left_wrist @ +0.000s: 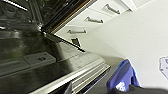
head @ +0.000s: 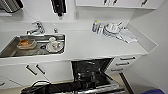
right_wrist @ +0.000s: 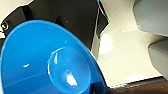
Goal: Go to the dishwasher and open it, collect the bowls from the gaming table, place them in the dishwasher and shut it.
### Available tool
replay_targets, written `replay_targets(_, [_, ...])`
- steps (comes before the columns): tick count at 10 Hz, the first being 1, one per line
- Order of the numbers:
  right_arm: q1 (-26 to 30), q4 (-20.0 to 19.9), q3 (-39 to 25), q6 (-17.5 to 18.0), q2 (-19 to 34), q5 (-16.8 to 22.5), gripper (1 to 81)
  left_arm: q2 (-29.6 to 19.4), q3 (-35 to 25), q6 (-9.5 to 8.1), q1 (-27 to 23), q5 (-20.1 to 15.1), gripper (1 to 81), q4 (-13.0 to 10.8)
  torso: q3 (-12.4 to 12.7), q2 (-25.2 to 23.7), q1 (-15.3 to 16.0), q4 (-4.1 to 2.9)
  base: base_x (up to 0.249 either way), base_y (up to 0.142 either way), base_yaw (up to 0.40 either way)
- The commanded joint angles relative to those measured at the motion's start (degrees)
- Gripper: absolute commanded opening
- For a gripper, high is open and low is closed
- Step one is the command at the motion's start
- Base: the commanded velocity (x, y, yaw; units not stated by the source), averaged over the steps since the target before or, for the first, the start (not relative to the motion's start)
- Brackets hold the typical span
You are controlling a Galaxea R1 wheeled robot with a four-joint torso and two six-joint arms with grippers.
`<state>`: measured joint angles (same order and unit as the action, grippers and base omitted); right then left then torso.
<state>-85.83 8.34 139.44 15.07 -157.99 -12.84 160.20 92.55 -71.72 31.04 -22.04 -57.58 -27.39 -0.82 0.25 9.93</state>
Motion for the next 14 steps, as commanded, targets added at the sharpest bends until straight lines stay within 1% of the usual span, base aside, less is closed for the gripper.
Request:
replay_targets(1, [0.3,0.1,-11.8,0.3,10.2,1.2,1.0,-12.7,-16.4,6.57,6.3,-0.8,81.1,-3.0,0.0,0.0,0.0,0.00,0.000,0.000,0.000])
replay_targets(2, [1.1,0.2,-18.8,0.3,14.8,1.1,1.0,-15.2,-17.8,7.82,10.1,-0.8,81.1,-4.4,0.0,0.0,0.0,0.00,0.000,0.000,0.000])
replay_targets(3, [2.5,0.2,-26.3,0.3,20.0,1.1,1.0,-16.6,-18.3,8.52,14.1,-0.8,81.1,-6.5,0.0,0.0,0.0,0.00,0.000,0.000,0.000])
replay_targets(4, [3.8,0.2,-34.3,0.3,25.9,1.1,1.0,-17.4,-18.1,8.44,17.6,-0.8,81.1,-9.7,0.0,0.0,0.0,0.00,0.000,0.000,0.000])
replay_targets(5, [5.3,0.3,-40.4,0.3,30.3,0.8,1.0,-17.8,-17.7,8.44,21.3,-0.8,81.1,-12.4,0.0,0.0,0.0,0.00,0.000,0.000,0.000])
replay_targets(6, [6.9,0.2,-44.9,0.3,33.7,0.5,1.0,-18.5,-17.8,8.35,23.9,-0.8,81.1,-14.5,0.0,0.0,0.0,0.00,0.000,0.000,0.000])
replay_targets(7, [9.0,-0.4,-48.2,0.3,36.9,0.7,1.0,-19.2,-17.8,8.26,26.5,-0.7,81.1,-16.0,0.0,0.0,0.0,0.00,0.000,0.000,0.000])
replay_targets(8, [11.9,-1.7,-49.0,0.3,38.9,1.0,1.0,-19.2,-17.3,8.26,29.4,-0.7,81.1,-17.3,0.0,0.0,0.0,0.00,0.000,0.000,0.000])
replay_targets(9, [14.4,-2.3,-52.6,0.4,41.9,1.2,1.0,-18.4,-14.6,8.17,32.3,-0.2,81.1,-19.1,0.0,0.0,0.0,0.00,0.000,0.000,0.000])
replay_targets(10, [17.1,-2.8,-55.5,0.4,44.1,1.3,1.0,-17.5,-12.0,8.08,34.9,0.1,81.1,-19.9,0.0,0.0,0.0,0.00,0.000,0.000,0.000])
replay_targets(11, [19.8,-3.9,-56.9,0.4,45.5,2.5,1.0,-16.1,-9.1,8.17,37.0,0.2,81.1,-20.4,0.0,0.0,0.0,0.00,0.000,0.000,0.000])
replay_targets(12, [22.7,-4.8,-57.5,0.5,46.2,4.6,1.0,-15.0,-5.5,8.00,38.7,0.5,81.1,-20.6,0.0,0.0,0.0,0.00,0.000,0.000,0.000])
replay_targets(13, [24.5,-5.5,-58.7,0.5,46.9,6.1,1.0,-14.5,-2.6,8.00,40.1,3.0,81.1,-20.7,0.0,0.0,0.0,0.00,0.000,0.000,0.000])
replay_targets(14, [25.0,-5.7,-59.1,0.5,47.2,6.5,1.0,-14.7,1.8,7.22,40.5,7.4,81.1,-20.3,0.0,0.0,0.0,0.00,0.000,0.000,0.000])
